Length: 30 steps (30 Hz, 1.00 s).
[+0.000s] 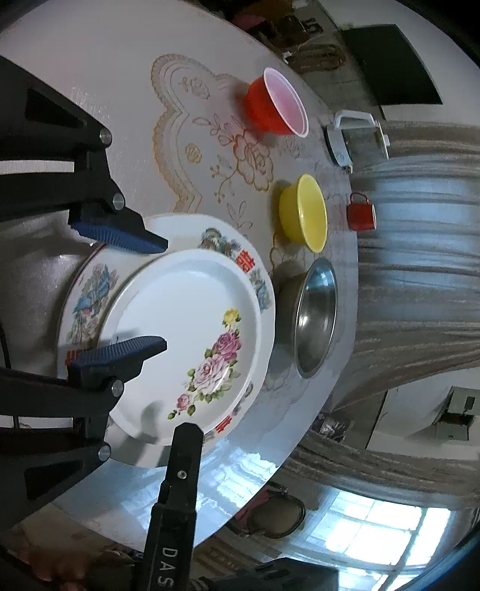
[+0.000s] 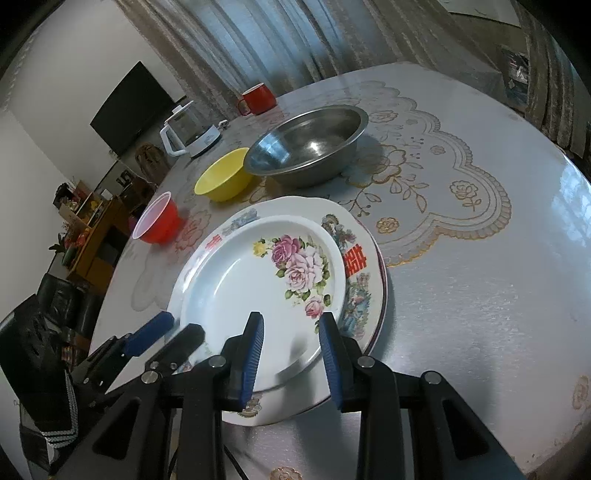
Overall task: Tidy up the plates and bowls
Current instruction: 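Lower the pink-rose plate onto the red-character plate and open the left gripper, then withdraw the left gripper from the plate stack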
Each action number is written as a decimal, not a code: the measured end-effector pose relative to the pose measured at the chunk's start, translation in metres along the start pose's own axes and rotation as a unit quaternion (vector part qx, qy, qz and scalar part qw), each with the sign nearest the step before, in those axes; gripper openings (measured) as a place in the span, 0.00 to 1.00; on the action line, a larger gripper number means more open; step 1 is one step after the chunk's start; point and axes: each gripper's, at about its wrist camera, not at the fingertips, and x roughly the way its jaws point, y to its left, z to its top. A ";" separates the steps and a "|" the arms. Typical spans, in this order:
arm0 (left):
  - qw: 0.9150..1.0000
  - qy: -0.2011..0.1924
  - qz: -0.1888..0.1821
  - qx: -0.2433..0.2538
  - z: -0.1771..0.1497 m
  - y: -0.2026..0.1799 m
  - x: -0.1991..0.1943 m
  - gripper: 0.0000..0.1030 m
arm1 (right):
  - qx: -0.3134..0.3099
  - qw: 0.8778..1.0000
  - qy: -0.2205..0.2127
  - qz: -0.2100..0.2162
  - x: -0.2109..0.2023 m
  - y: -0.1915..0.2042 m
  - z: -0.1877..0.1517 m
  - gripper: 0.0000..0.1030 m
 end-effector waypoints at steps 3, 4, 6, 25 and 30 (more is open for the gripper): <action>1.000 0.000 0.001 0.006 -0.001 -0.004 0.001 0.45 | -0.004 1.000 -0.002 -0.001 0.000 0.001 0.000 0.30; 1.000 0.000 0.003 0.008 -0.001 -0.005 0.001 0.45 | -0.004 1.000 -0.003 -0.001 0.000 0.001 0.000 0.30; 1.000 -0.001 0.000 0.007 -0.002 -0.004 0.001 0.45 | -0.003 1.000 -0.004 -0.002 0.000 0.001 -0.001 0.30; 0.999 -0.022 0.017 -0.046 -0.008 0.014 -0.024 0.81 | -0.017 1.000 -0.019 -0.014 -0.004 0.003 -0.008 0.30; 0.997 -0.013 0.027 -0.070 -0.008 0.024 -0.026 0.87 | -0.026 0.999 -0.017 -0.007 -0.005 0.004 -0.008 0.31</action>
